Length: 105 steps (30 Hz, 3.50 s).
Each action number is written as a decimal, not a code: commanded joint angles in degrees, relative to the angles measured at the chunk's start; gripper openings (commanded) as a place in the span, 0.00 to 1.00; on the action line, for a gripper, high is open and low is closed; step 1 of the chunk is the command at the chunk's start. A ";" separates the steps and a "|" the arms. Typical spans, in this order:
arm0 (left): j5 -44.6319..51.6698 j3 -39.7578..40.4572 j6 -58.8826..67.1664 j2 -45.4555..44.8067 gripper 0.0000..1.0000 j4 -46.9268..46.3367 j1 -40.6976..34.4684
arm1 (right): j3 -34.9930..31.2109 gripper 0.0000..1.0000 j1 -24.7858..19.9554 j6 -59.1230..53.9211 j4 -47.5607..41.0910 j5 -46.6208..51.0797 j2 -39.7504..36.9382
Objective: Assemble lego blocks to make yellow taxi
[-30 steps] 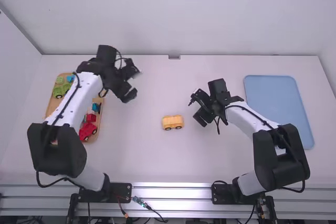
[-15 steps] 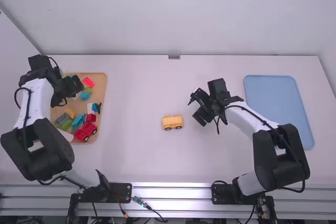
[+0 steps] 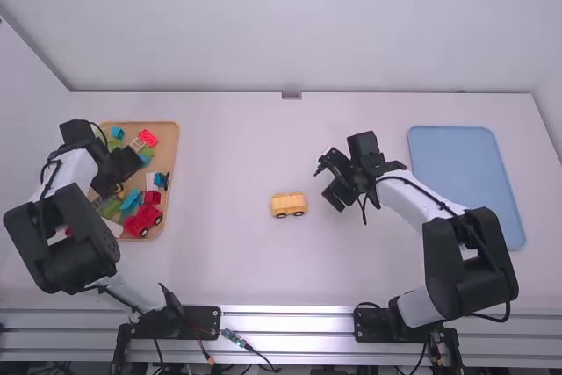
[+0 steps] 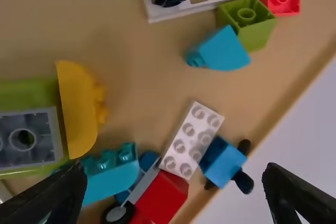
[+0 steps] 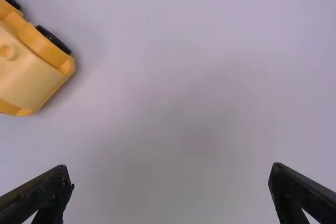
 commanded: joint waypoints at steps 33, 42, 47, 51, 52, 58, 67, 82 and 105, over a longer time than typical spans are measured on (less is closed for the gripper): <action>-6.75 8.74 -2.41 8.84 0.86 -5.81 0.22 | 0.42 0.99 0.20 2.08 -0.13 0.09 -0.67; -5.81 4.74 -1.97 8.84 0.85 -0.55 0.11 | 0.48 0.99 0.20 2.08 -0.02 -0.11 -0.67; -8.61 3.48 -2.39 8.84 0.85 -0.09 0.15 | 0.52 0.99 0.20 2.08 -0.15 -0.09 -0.67; -8.94 3.02 -2.43 8.84 0.84 -0.28 1.03 | 0.52 0.99 0.20 2.10 -0.02 -0.09 -0.67; -8.98 2.82 -2.91 8.84 0.84 -0.17 1.09 | 0.52 0.99 0.20 2.08 -0.07 -0.11 -0.67; -8.98 -0.92 -4.09 8.84 0.79 4.07 1.11 | 0.52 0.99 0.20 2.08 -0.17 -0.07 -0.67; -12.74 -3.21 -4.97 8.84 0.80 7.17 1.29 | 0.52 0.99 0.20 2.08 -0.22 -0.07 -0.67; -12.44 1.53 -4.97 15.61 0.67 5.01 1.33 | 0.52 0.99 0.20 2.08 -0.39 0.07 -0.67; -13.05 1.53 -5.40 16.00 0.32 4.87 1.25 | 0.52 0.99 0.20 2.08 -0.39 0.09 -0.67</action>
